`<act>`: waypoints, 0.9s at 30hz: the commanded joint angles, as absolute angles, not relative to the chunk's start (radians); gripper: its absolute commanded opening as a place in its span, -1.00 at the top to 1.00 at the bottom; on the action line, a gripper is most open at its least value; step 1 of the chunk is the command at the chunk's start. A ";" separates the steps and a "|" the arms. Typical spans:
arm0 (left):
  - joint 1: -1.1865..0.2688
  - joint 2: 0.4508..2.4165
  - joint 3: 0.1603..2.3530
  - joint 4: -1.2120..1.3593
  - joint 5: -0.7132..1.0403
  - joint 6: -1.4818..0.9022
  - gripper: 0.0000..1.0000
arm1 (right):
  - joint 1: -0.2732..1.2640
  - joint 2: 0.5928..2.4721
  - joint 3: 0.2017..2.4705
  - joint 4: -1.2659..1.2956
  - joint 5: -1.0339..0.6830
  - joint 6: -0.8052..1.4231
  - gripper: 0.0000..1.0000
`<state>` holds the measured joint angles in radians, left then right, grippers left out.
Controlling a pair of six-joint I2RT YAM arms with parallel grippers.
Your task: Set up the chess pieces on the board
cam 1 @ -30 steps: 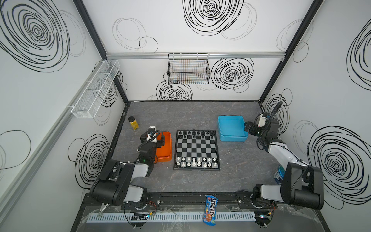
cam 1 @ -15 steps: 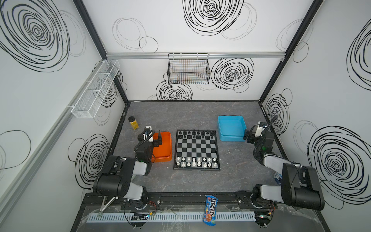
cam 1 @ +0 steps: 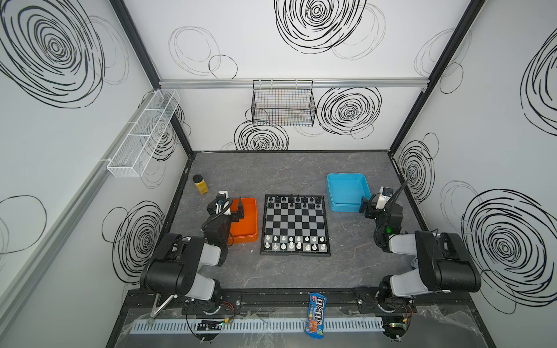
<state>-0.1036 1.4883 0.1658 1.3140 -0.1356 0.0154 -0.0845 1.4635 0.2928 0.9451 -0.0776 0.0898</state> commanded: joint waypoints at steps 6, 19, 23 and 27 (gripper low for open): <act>-0.109 1.496 0.157 1.430 -0.163 0.028 -0.92 | -0.072 1.480 0.210 1.184 -0.080 0.042 -1.00; -0.109 1.496 0.158 1.427 -0.162 0.028 -0.92 | -0.068 1.475 0.224 1.159 -0.069 0.055 -1.00; -0.107 1.496 0.160 1.424 -0.160 0.027 -0.92 | -0.069 1.475 0.225 1.156 -0.069 0.056 -1.00; -0.107 1.496 0.160 1.424 -0.160 0.028 -0.92 | -0.069 1.474 0.225 1.156 -0.068 0.055 -1.00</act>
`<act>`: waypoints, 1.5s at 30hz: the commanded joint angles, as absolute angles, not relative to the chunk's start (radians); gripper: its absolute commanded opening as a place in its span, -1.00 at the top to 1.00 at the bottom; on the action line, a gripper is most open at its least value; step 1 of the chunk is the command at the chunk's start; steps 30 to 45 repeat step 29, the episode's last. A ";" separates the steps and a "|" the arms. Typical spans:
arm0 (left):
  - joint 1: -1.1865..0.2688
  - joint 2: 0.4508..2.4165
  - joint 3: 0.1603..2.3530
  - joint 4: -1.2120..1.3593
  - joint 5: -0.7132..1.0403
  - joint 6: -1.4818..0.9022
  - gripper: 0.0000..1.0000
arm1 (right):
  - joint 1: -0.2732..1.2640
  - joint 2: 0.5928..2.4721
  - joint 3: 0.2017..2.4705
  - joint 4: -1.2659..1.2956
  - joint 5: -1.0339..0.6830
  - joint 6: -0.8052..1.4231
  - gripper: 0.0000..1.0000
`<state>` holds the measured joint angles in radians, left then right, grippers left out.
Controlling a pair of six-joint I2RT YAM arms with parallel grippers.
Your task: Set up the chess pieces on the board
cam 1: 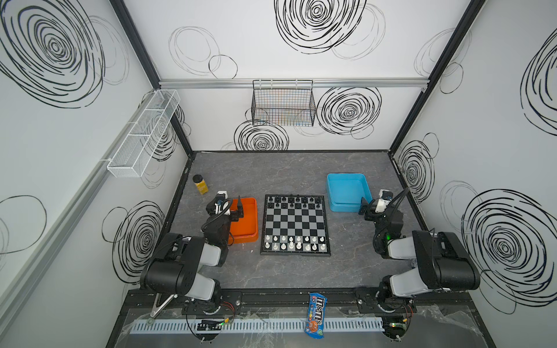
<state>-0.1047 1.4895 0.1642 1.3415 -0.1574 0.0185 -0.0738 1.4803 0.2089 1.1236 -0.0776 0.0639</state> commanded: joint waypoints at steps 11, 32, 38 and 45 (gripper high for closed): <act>-0.124 1.498 0.151 1.441 -0.191 0.035 -0.92 | -0.069 1.474 0.225 1.157 -0.068 0.055 -1.00; -0.127 1.499 0.149 1.451 -0.200 0.037 -0.92 | -0.069 1.474 0.225 1.157 -0.069 0.056 -1.00; -0.127 1.499 0.149 1.451 -0.200 0.037 -0.92 | -0.069 1.474 0.225 1.157 -0.069 0.056 -1.00; -0.127 1.499 0.149 1.451 -0.200 0.037 -0.92 | -0.069 1.474 0.225 1.157 -0.069 0.056 -1.00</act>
